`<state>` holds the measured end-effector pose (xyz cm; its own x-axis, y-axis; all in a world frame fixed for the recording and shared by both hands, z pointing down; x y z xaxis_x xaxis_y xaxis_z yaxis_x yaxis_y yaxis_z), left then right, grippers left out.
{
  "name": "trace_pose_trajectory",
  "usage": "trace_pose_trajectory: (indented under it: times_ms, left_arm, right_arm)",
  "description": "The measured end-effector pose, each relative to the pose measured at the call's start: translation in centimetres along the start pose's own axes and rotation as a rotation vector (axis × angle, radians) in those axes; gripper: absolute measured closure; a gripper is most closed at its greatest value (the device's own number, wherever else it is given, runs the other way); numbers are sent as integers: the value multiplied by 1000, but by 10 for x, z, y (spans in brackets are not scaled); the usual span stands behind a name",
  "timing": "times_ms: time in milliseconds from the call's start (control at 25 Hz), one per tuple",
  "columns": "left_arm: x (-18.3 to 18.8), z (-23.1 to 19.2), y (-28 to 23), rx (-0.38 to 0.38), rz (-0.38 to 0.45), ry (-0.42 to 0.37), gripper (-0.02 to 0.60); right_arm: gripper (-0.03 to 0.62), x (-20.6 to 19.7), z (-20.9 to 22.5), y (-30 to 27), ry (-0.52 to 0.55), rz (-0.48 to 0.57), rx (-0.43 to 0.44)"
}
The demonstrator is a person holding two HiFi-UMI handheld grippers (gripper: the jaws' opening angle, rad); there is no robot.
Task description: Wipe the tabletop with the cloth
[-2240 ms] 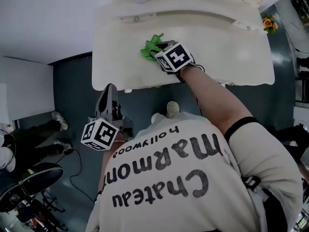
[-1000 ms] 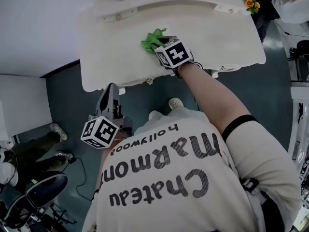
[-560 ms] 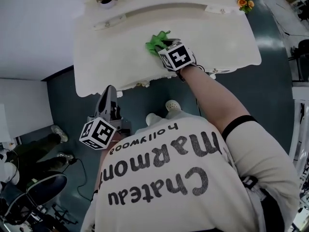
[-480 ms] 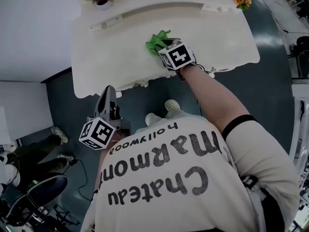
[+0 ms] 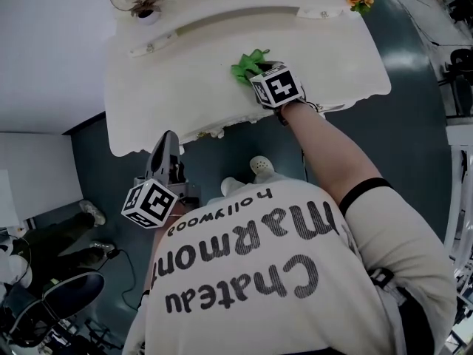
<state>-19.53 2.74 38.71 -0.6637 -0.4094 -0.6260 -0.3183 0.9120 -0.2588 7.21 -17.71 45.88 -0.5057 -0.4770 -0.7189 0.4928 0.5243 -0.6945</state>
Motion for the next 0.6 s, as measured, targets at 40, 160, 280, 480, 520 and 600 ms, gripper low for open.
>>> trace_pose_trajectory:
  times_ms: [40,160,280,480,520,600]
  left_arm:
    - [-1,0,0,1,-3,-2,574]
    - [-5,1,0,2,-10,-2,574]
    - [-9,3,1,-3,-17,-2,574]
    - [-12,7,1,-11,-25,-8,574]
    - [-13,8,0,-13,-25,-9,574]
    - [-14,9,0,-15,-26,-11,574]
  right_arm:
    - [457,-1,2,1,-7,2,-5]
    - [457,-7,9,8,-22,-3,-32]
    - [457,-12,16,17,-34,-2,-58]
    - [458,-26,31,30,-72,-2,-96]
    - [457,-28,33,33,-78,0,-104]
    - [457,-31,38,38,-89,0,-117]
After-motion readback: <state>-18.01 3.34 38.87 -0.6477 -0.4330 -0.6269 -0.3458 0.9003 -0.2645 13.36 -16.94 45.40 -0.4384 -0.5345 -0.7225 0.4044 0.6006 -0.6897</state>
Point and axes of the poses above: the fingertips, and each gripper's own axes: y backward along the fingers, z to its right, x out of its top, the point moved 9 cm from there along y, backward along the fingers, and after that the axes turned 10 degrees about y, right-handed, at the moved point
